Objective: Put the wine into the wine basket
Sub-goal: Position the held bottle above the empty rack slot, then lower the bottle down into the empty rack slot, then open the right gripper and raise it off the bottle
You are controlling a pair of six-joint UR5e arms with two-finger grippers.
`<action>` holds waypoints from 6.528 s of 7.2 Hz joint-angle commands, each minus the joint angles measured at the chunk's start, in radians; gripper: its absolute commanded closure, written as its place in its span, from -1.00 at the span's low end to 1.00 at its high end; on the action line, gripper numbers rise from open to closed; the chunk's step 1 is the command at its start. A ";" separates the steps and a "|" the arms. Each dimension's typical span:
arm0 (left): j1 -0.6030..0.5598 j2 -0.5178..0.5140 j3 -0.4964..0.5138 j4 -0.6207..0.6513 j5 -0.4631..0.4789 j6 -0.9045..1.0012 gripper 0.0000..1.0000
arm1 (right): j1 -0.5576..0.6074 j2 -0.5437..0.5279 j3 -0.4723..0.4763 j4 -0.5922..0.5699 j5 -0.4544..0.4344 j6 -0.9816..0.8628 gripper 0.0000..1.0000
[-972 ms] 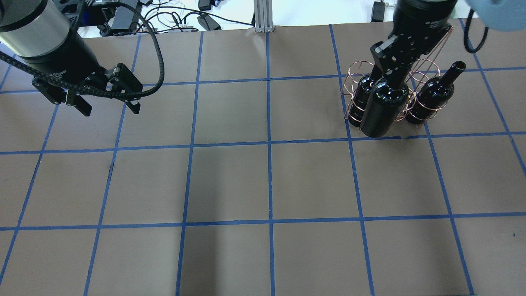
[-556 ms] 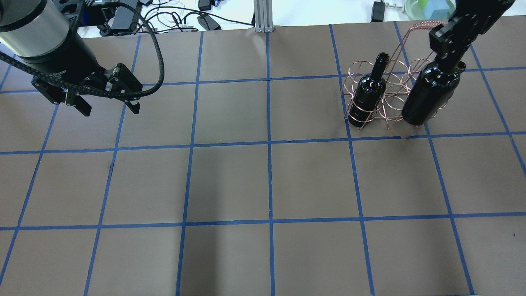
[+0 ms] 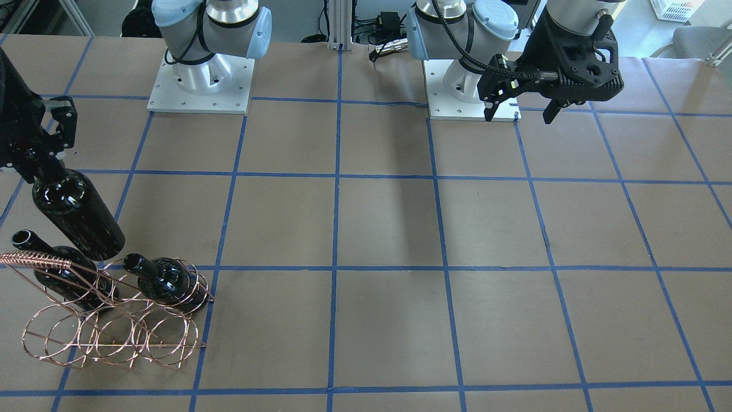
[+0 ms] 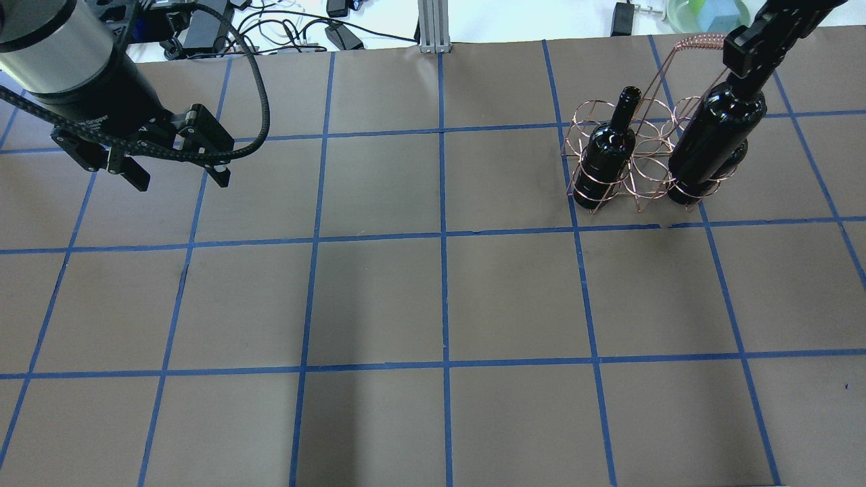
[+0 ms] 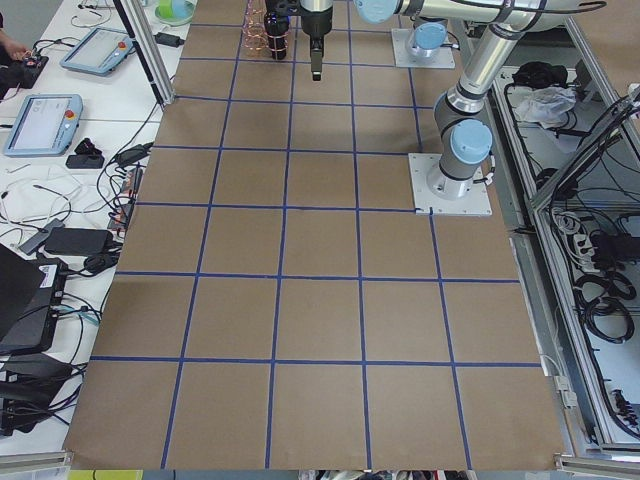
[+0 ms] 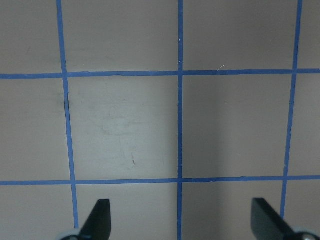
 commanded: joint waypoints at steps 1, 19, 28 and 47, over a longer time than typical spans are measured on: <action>0.000 0.000 0.000 0.000 0.001 0.000 -1.00 | -0.001 0.035 0.000 -0.064 0.012 -0.002 1.00; -0.001 0.002 0.000 -0.003 0.001 0.000 -1.00 | 0.001 0.158 -0.002 -0.123 0.055 -0.040 1.00; -0.001 0.002 -0.002 -0.003 0.003 -0.002 -1.00 | 0.001 0.176 0.040 -0.150 0.068 -0.034 1.00; -0.001 0.002 -0.002 -0.005 0.003 -0.002 -1.00 | 0.222 -0.121 0.090 0.123 0.063 0.866 -1.00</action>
